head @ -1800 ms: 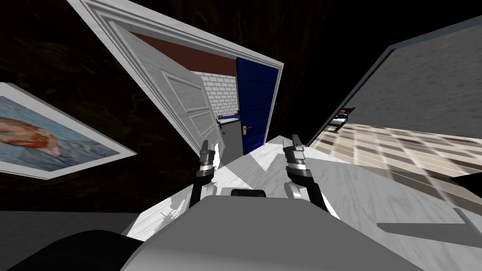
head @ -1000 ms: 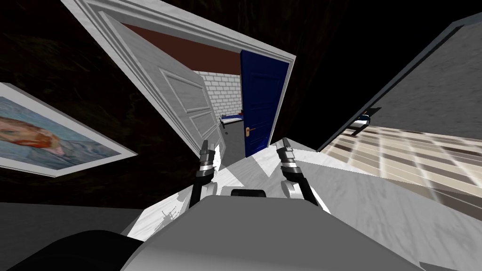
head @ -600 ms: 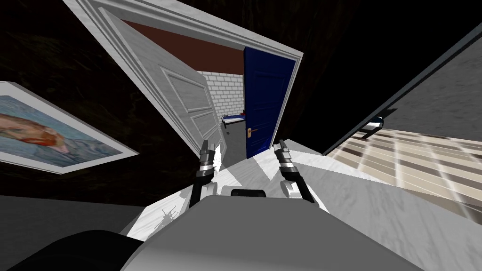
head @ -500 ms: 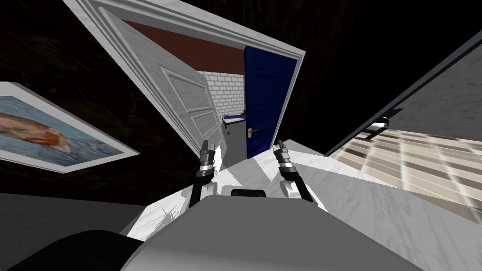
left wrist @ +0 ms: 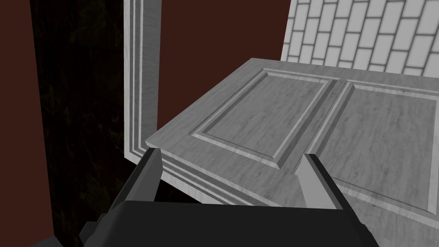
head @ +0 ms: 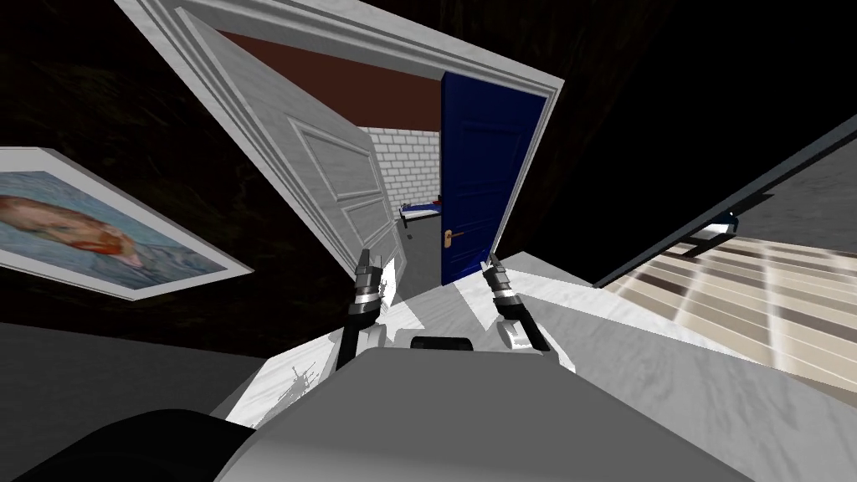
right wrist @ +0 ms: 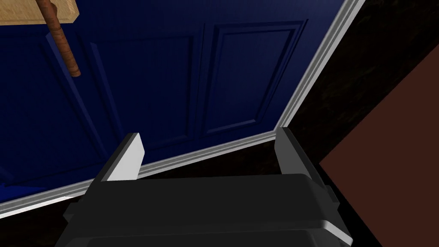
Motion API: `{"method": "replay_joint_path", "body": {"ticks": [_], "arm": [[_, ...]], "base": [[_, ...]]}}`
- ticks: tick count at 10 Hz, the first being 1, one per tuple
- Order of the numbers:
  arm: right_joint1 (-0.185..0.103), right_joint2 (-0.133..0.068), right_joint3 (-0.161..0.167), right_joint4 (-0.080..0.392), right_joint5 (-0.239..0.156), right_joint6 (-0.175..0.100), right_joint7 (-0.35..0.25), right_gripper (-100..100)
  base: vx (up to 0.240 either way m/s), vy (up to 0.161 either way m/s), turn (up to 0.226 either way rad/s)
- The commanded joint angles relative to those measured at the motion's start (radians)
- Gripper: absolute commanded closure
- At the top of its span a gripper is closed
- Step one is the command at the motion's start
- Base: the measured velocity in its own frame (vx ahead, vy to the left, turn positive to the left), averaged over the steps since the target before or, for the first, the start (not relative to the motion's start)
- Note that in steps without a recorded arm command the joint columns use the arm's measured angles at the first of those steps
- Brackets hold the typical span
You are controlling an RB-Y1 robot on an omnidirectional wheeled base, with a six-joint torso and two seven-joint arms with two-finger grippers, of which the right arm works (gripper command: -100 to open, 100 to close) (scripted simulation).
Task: Push the door open
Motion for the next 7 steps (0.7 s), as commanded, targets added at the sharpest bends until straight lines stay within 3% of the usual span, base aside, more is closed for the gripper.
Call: {"method": "replay_joint_path", "body": {"ticks": [1,6,7], "arm": [[-0.025,-0.022,0.008,0.045,-0.012,0.001,-0.018,-100],[-0.087,-0.095,0.036,0.181,-0.05,-0.007,-0.074,-100],[-0.087,-0.095,0.036,0.181,-0.05,-0.007,-0.074,-100]], "base": [[0.109,-0.025,0.128],[0.096,-0.028,0.107],[0.054,-0.019,0.033]]}}
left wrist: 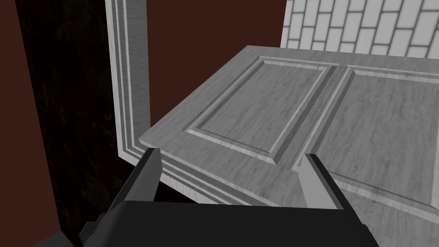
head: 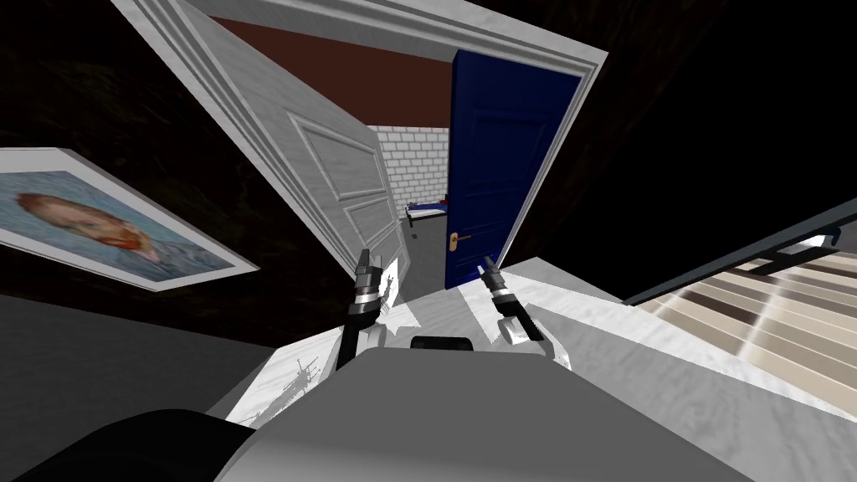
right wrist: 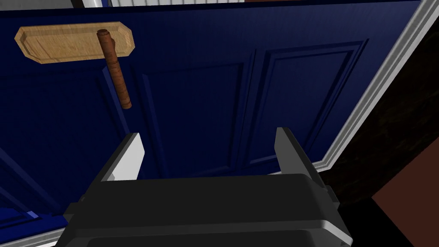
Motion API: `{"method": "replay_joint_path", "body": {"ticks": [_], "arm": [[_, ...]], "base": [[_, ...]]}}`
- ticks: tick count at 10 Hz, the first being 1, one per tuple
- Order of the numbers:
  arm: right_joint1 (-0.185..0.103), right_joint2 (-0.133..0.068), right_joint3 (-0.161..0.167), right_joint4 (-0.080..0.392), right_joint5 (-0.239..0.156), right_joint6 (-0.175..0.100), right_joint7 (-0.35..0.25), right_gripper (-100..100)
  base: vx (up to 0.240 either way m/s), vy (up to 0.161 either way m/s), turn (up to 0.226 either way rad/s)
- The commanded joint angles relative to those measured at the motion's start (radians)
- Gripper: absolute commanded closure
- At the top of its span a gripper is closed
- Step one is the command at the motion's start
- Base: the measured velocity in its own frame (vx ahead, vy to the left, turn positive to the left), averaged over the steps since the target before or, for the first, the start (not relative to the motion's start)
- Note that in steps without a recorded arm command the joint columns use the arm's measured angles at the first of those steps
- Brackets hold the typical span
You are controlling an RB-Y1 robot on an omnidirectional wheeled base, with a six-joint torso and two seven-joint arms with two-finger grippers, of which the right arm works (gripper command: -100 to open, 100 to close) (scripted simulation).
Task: Push the door open
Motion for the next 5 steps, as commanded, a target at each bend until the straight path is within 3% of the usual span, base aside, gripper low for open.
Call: {"method": "replay_joint_path", "body": {"ticks": [1,5], "arm": [[-0.014,-0.017,0.008,0.04,-0.008,-0.01,-0.014,-100],[-0.062,-0.074,0.03,0.145,-0.038,-0.016,-0.057,-100]], "base": [[0.049,-0.013,0.046],[0.085,-0.029,0.111]]}}
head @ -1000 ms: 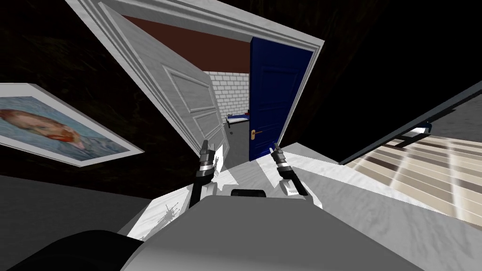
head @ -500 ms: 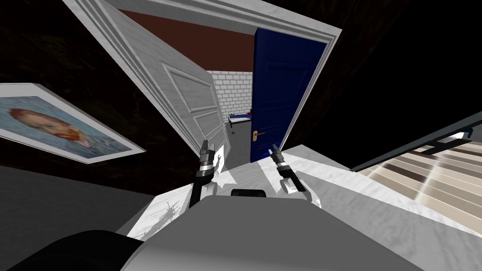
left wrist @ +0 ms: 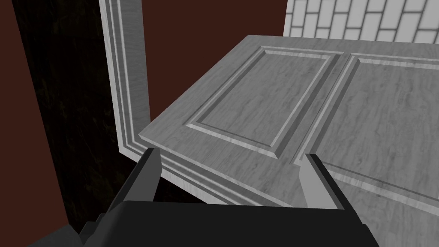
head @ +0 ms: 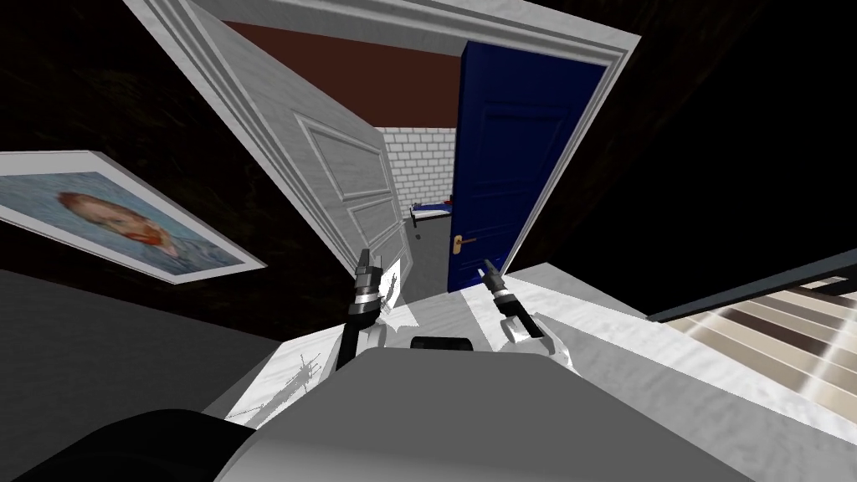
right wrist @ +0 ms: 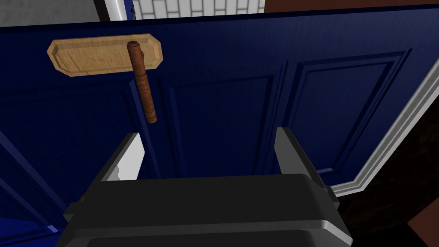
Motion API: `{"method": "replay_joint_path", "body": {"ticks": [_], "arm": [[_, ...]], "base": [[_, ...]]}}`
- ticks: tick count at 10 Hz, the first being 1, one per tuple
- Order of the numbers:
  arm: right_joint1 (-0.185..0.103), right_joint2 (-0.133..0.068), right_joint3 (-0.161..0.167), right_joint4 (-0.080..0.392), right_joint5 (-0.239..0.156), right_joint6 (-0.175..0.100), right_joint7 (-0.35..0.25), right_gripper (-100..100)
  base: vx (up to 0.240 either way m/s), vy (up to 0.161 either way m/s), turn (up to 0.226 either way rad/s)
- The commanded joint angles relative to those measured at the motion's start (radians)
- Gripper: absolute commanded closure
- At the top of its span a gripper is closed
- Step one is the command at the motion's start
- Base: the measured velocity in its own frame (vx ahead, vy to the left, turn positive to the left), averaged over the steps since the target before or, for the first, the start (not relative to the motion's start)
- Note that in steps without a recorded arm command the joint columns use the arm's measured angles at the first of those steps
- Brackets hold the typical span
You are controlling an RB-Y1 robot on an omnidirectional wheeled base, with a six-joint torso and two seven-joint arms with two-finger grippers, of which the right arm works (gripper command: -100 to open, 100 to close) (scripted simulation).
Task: Push the door open
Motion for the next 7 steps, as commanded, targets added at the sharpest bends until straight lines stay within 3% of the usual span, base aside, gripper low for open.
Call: {"method": "replay_joint_path", "body": {"ticks": [1,7], "arm": [[-0.016,-0.008,0.004,0.028,-0.005,-0.003,-0.009,-100],[-0.081,-0.085,0.033,0.171,-0.045,-0.012,-0.067,-100]], "base": [[0.064,-0.029,0.034],[0.08,-0.032,0.092]]}}
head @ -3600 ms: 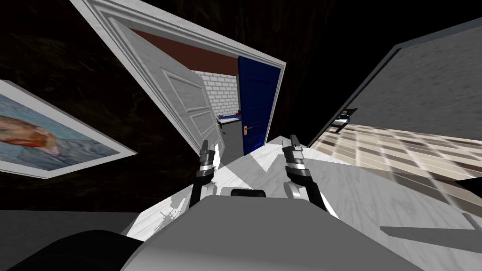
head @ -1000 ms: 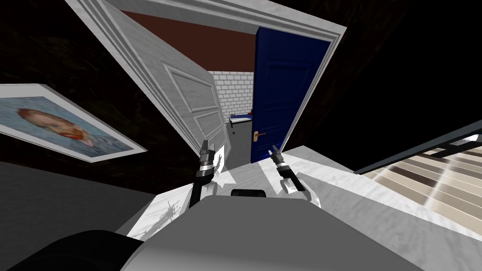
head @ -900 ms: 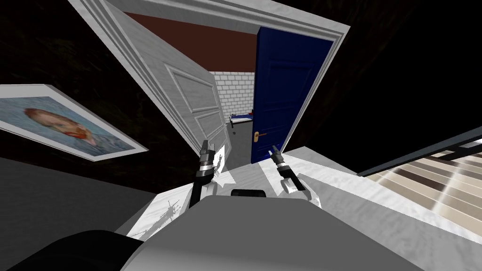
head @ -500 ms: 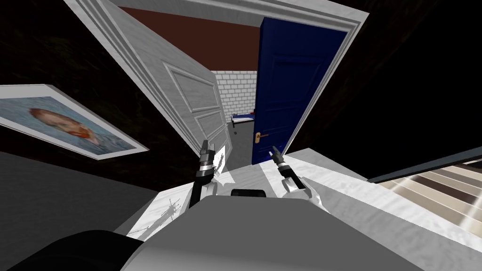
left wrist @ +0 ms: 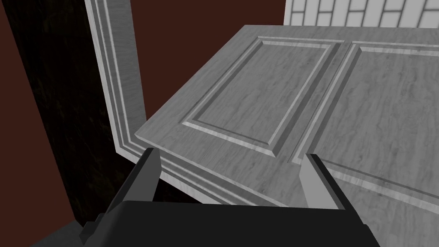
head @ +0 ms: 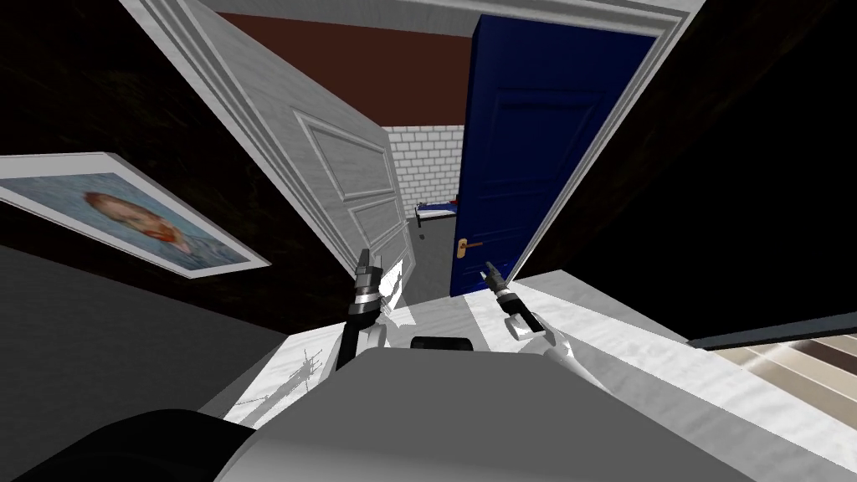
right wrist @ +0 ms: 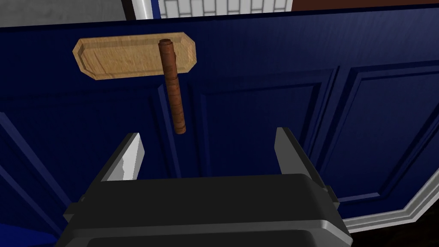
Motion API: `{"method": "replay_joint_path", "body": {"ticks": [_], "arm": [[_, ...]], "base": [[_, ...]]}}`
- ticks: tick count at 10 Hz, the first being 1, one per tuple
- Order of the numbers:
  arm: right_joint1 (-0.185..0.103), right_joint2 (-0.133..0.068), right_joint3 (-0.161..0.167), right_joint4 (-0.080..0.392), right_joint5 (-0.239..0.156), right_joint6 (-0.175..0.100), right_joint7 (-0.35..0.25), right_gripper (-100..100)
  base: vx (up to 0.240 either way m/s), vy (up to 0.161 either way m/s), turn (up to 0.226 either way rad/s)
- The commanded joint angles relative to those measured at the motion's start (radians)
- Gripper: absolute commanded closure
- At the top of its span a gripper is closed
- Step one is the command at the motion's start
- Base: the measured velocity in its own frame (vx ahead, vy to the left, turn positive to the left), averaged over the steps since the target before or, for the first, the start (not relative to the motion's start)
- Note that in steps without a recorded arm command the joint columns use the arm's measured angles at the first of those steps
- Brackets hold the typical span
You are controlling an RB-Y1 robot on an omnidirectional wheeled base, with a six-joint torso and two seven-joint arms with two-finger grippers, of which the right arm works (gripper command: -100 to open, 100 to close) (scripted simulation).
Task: Push the door open
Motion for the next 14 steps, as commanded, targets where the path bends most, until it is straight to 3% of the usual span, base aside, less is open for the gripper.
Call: {"method": "replay_joint_path", "body": {"ticks": [1,9,11,14], "arm": [[-0.015,-0.019,0.007,0.034,-0.01,0.0,-0.015,-100],[-0.09,-0.106,0.041,0.197,-0.056,-0.01,-0.082,-100],[-0.086,-0.104,0.039,0.188,-0.055,-0.005,-0.079,-100],[-0.109,-0.086,0.026,0.216,-0.051,0.003,-0.075,-100]], "base": [[0.098,-0.048,0.077],[0.1,-0.046,0.08],[0.054,-0.032,0.017],[0.166,0.003,0.055]]}}
